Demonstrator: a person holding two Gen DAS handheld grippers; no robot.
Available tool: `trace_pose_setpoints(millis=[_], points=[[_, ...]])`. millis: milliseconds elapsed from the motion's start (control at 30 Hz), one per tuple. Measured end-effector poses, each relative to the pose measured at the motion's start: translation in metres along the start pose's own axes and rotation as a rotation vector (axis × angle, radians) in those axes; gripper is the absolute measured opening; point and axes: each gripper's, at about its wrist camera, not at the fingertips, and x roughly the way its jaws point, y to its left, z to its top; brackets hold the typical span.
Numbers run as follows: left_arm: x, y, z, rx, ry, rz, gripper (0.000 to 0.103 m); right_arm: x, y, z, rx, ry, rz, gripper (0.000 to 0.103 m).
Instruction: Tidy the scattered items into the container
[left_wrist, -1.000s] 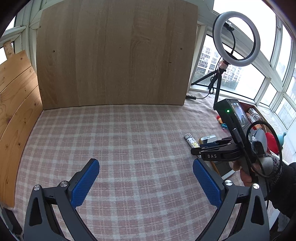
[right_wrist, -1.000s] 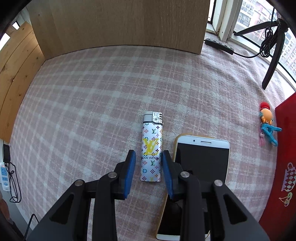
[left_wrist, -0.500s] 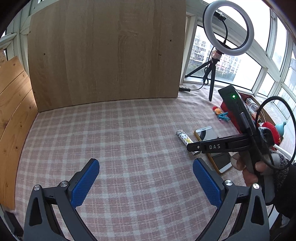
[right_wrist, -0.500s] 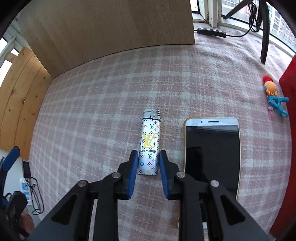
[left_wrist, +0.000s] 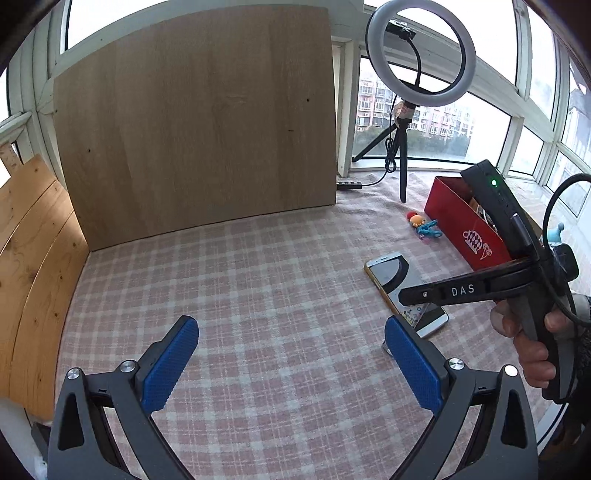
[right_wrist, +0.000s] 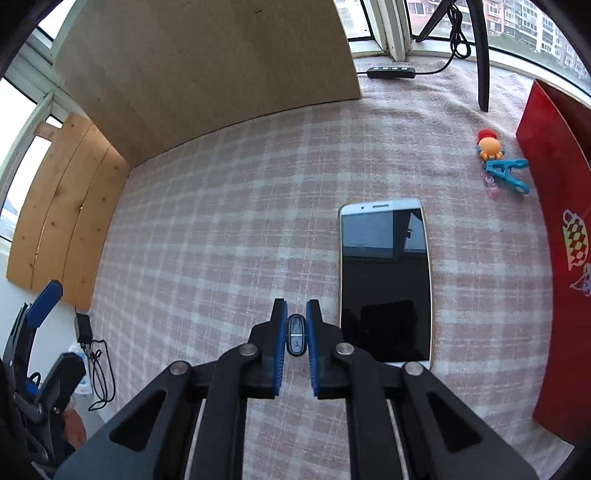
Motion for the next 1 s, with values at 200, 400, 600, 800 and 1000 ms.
trace_pose_setpoints(millis=[200,400,600,800,1000], points=[[-0.014,0.006,-0.019,-0.028,0.019,0.025,0.101,0.025,0.015,-0.004,0.051,-0.001,0.074,0.011],[-0.029,0.02,-0.036,-0.07,0.019,0.038,0.101,0.06,0.066,0.028,-0.08,0.021,0.047,0.013],[-0.037,0.05,-0.048,-0.134,0.02,0.072,0.101,0.091,0.075,0.05,-0.067,0.004,-0.003,0.045],[-0.035,0.073,-0.054,-0.177,0.018,0.077,0.101,0.092,0.046,0.037,0.016,-0.008,-0.009,0.044],[-0.028,0.077,-0.055,-0.184,0.018,0.043,0.101,0.094,0.028,0.031,0.03,0.015,-0.009,0.031]])
